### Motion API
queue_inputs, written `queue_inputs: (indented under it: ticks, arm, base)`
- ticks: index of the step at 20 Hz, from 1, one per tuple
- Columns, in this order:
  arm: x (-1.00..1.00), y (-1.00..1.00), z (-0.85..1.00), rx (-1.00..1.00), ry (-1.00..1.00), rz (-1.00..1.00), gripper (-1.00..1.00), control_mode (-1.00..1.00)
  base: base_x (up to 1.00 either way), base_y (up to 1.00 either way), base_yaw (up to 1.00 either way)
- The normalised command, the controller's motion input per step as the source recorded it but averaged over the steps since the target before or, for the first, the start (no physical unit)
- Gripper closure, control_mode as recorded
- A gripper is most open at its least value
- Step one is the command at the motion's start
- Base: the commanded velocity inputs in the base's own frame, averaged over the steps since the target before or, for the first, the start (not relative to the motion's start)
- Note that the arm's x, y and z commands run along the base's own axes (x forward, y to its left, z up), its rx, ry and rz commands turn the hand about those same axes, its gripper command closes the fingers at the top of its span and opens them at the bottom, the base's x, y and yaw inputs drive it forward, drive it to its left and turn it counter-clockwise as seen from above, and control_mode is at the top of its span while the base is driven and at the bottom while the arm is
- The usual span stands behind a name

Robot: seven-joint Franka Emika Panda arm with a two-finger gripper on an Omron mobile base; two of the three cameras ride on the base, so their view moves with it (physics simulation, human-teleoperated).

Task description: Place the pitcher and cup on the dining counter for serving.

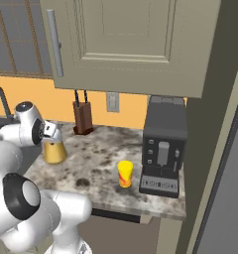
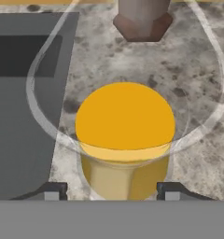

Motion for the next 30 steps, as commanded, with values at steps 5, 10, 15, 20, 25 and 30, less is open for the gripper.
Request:
queue_inputs:
  ticks: [5, 10, 15, 20, 25, 30]
  arm:
    - [0.00, 0.00, -0.01, 0.00, 0.00, 0.00, 1.00, -1.00]
    - [-0.20, 0.00, 0.03, -0.02, -0.12, 0.00, 1.00, -1.00]
    - [-0.59, 0.00, 0.35, -0.05, -0.25, 0.00, 1.00, -1.00]
    - [-0.78, -0.08, 0.89, 0.00, -0.18, 0.00, 1.00, -1.00]
    - [-0.98, -0.51, 0.95, 0.03, -0.07, 0.01, 1.00, -1.00]
    - [-1.00, -0.90, 0.64, 0.13, -0.01, 0.05, 1.00, -1.00]
  base:
    - [0.00, 0.00, 0.00]
    - [0.00, 0.00, 0.00]
    - [0.00, 0.00, 0.00]
    - [0.00, 0.00, 0.00]
    - [0.00, 0.00, 0.00]
    - [0.00, 0.00, 0.00]
